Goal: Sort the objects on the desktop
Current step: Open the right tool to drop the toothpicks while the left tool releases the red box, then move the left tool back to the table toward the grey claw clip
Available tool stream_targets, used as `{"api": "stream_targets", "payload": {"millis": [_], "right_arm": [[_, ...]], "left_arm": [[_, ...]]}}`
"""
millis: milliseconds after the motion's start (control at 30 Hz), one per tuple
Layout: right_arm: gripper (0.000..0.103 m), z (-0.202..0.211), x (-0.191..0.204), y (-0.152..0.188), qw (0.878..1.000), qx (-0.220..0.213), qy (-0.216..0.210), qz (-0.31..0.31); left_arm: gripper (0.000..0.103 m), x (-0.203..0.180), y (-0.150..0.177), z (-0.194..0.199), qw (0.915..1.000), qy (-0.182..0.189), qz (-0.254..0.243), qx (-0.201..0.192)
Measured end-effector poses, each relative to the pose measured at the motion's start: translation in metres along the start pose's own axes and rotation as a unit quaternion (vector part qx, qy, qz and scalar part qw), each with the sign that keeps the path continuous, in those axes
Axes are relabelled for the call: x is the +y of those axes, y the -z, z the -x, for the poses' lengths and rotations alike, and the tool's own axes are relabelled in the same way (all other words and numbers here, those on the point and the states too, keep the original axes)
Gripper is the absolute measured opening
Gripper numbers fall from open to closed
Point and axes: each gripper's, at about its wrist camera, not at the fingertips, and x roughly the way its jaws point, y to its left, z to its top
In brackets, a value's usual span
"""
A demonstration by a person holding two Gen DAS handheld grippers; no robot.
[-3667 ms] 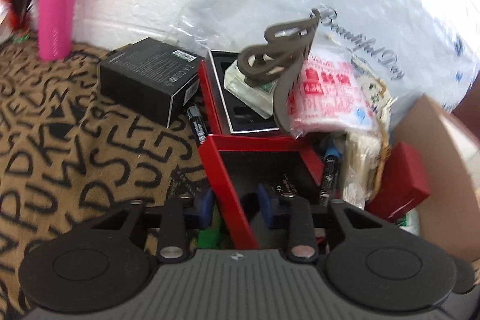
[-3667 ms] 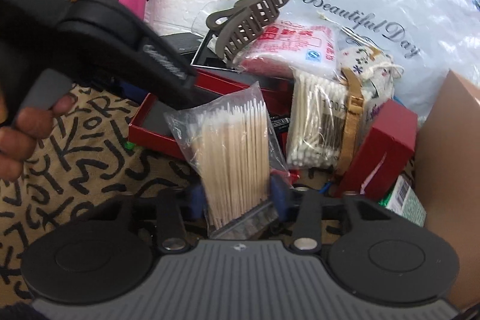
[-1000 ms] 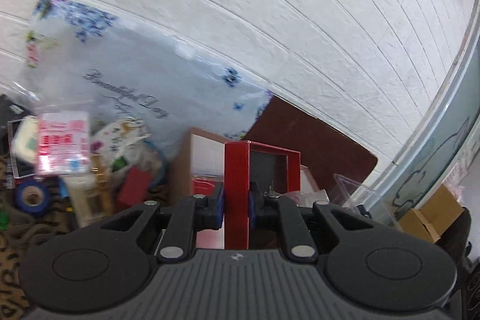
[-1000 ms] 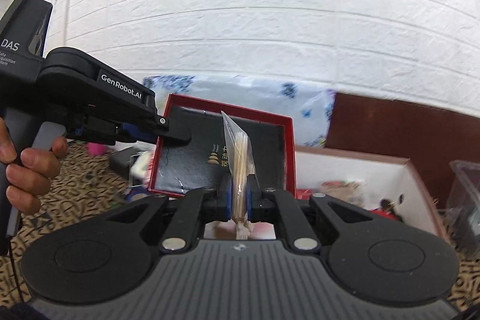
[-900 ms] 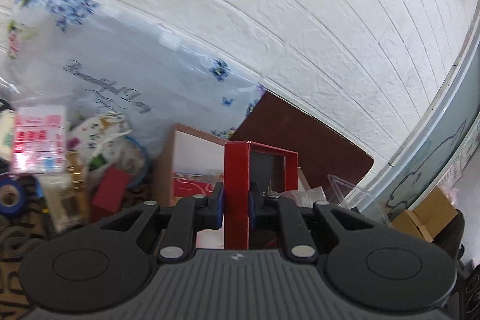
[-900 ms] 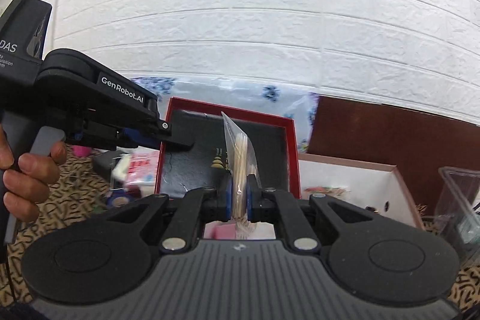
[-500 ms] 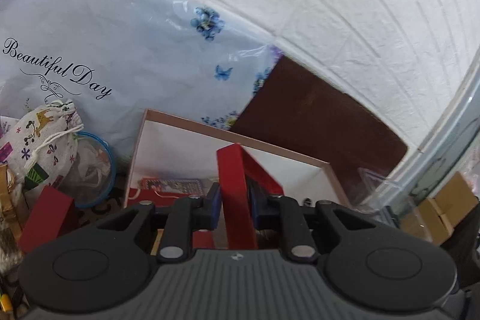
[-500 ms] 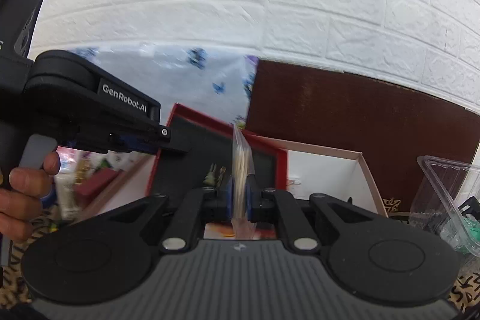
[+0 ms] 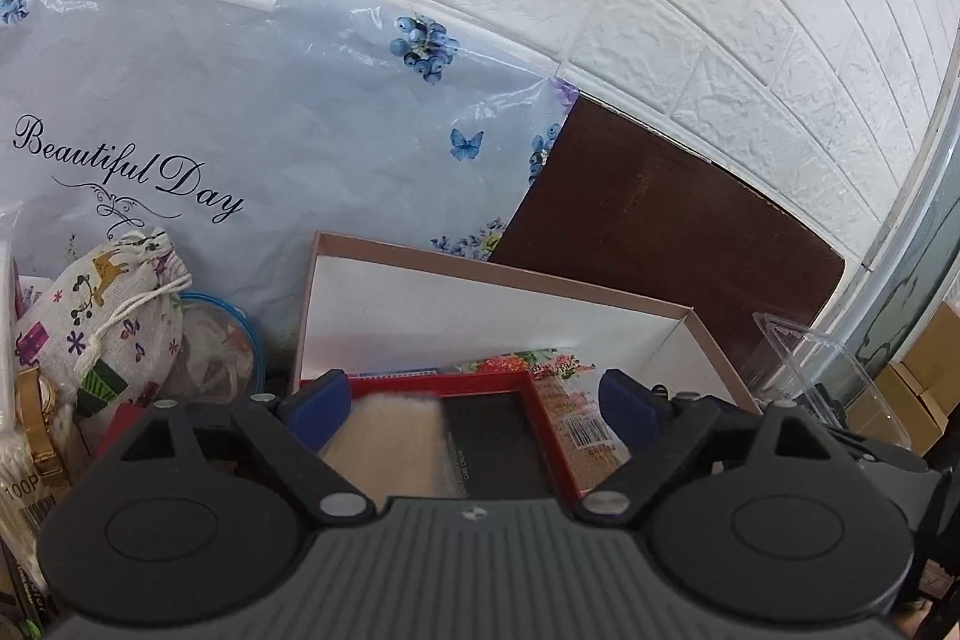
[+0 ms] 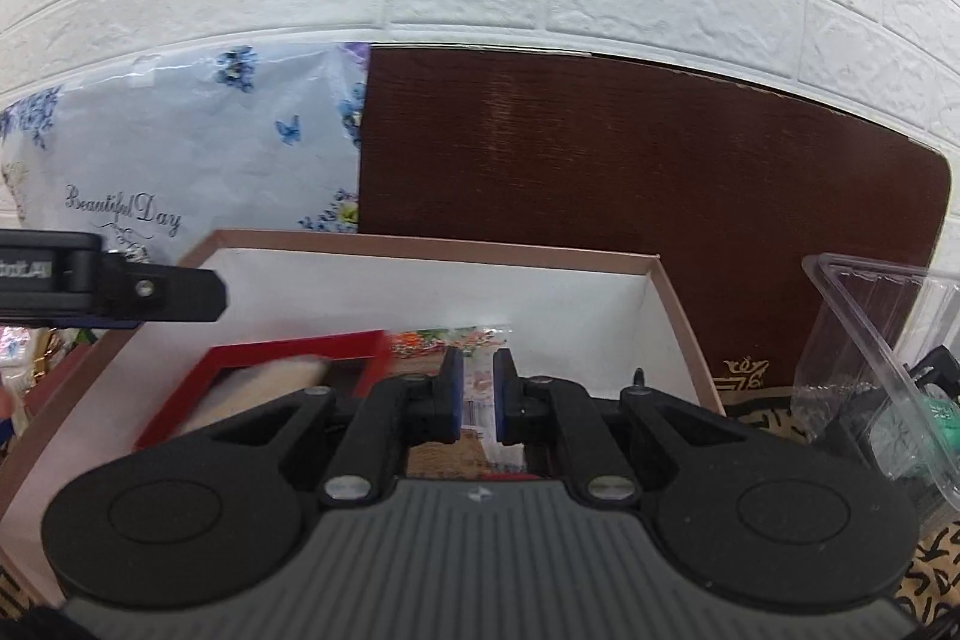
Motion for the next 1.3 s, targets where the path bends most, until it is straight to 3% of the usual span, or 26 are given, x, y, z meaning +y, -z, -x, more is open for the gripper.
{"api": "stream_targets", "payload": {"millis": [33,67,100,133,200,233,267,333,933,1300], "right_arm": [[0.015,0.0,0.0,0.0,1.0,0.005,0.001,0.001],[0.034,0.002,-0.001,0.001,1.0,0.005,0.005,0.0],[0.043,0.006,-0.001,0.002,1.0,-0.001,0.009,-0.001],[0.052,0.01,0.0,0.003,1.0,-0.009,0.011,0.001],[0.056,0.018,0.002,0.003,1.0,-0.01,0.01,0.007],[0.065,0.021,0.004,0.004,1.0,-0.008,0.008,0.009],[0.081,0.024,0.006,0.004,1.0,-0.007,0.005,0.011],[0.096,0.033,0.01,0.005,1.0,-0.014,-0.002,0.012],[0.101,0.102,0.05,0.024,0.998,-0.017,-0.05,0.021],[0.101,0.134,0.098,0.066,0.996,-0.012,-0.086,0.03]], "left_arm": [[0.095,0.0,0.0,0.001,1.0,0.0,-0.001,0.001],[0.096,0.0,0.001,0.003,1.0,0.001,-0.002,0.002],[0.098,0.0,0.001,0.004,1.0,0.002,-0.004,0.003],[0.098,0.0,0.002,0.007,1.0,0.003,-0.004,0.002],[0.098,-0.001,0.003,0.01,1.0,-0.001,-0.004,0.001],[0.098,-0.001,0.004,0.012,1.0,-0.002,-0.004,0.001],[0.098,-0.001,0.005,0.015,1.0,-0.002,-0.005,0.002],[0.098,-0.001,0.009,0.021,1.0,0.001,-0.009,0.003],[0.098,-0.012,0.049,0.098,0.9987,0.004,-0.051,0.008],[0.098,0.035,0.105,0.156,0.9998,-0.016,0.013,-0.004]]}}
